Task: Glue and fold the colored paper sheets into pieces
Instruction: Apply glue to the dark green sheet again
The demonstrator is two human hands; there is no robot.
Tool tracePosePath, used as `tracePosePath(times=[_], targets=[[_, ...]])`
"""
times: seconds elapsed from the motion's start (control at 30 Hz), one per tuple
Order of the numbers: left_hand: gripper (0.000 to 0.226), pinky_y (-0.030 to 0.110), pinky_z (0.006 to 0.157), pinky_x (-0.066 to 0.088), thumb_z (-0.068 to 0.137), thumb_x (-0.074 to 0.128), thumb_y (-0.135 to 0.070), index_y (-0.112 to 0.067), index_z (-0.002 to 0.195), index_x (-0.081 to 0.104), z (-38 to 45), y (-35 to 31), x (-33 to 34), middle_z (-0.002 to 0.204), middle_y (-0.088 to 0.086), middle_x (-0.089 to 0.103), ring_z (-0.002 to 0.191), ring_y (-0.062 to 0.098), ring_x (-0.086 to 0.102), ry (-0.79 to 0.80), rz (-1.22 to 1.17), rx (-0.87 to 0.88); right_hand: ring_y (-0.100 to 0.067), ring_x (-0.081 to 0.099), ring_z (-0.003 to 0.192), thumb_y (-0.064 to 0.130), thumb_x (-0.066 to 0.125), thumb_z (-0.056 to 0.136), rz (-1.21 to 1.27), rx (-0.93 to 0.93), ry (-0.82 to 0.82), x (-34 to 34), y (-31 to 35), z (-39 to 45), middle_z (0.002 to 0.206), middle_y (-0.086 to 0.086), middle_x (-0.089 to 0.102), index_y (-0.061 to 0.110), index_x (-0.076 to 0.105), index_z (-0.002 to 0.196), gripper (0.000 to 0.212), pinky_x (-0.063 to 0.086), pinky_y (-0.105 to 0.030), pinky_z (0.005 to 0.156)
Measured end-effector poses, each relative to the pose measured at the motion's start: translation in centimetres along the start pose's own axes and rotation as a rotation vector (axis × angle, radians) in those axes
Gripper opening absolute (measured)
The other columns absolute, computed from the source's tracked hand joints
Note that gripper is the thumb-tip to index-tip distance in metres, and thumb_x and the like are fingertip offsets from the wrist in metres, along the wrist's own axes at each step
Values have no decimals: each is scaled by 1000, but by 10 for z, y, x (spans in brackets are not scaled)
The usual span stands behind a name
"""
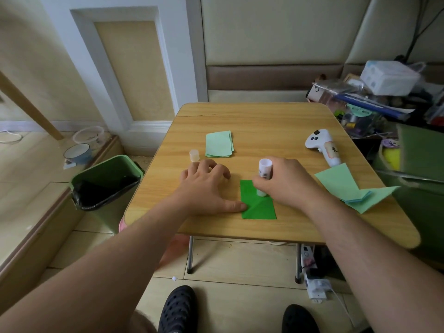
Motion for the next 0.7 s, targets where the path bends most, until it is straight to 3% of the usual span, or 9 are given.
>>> tracePosePath(times=[0.2,0.37,0.57,0.7], targets=[[89,48,117,20,53,58,-100,-51,125,41,-1,-1,-1,148,-6,29,142,27,24,-2,-2,-1,-17,54,67,33,68,87,-30,21,-35,-15,-16,-2,74,1,63,18,56,77,21,34,-32,54],[88,49,117,21,53,57,-100,-50,125,41,-1,-1,0,149,-6,29,142,27,24,-2,6,-2,-16,54,66,39,67,90,105,-13,-71,-11,1,-1,72,1,63,15,60,83,25,41,-32,59],[93,47,115,22,48,49,-103,-50,124,41,-1,1,0,149,-6,30,141,26,25,-17,11,-2,-14,62,74,50,75,89,134,-86,70,20,20,-5,79,6,69,25,65,86,27,48,-32,65],[90,47,116,21,50,54,-102,-50,124,42,-1,0,0,148,-7,30,140,26,26,-18,3,-4,-15,65,76,44,75,86,54,-61,93,11,6,-5,76,7,70,25,66,84,21,51,-33,67]])
Point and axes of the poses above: each hand's wrist, its own z-axis towards the middle knuckle, its own x-axis out of the palm, y = z × x, the point moved 10 cm from there along z, towards the middle knuckle
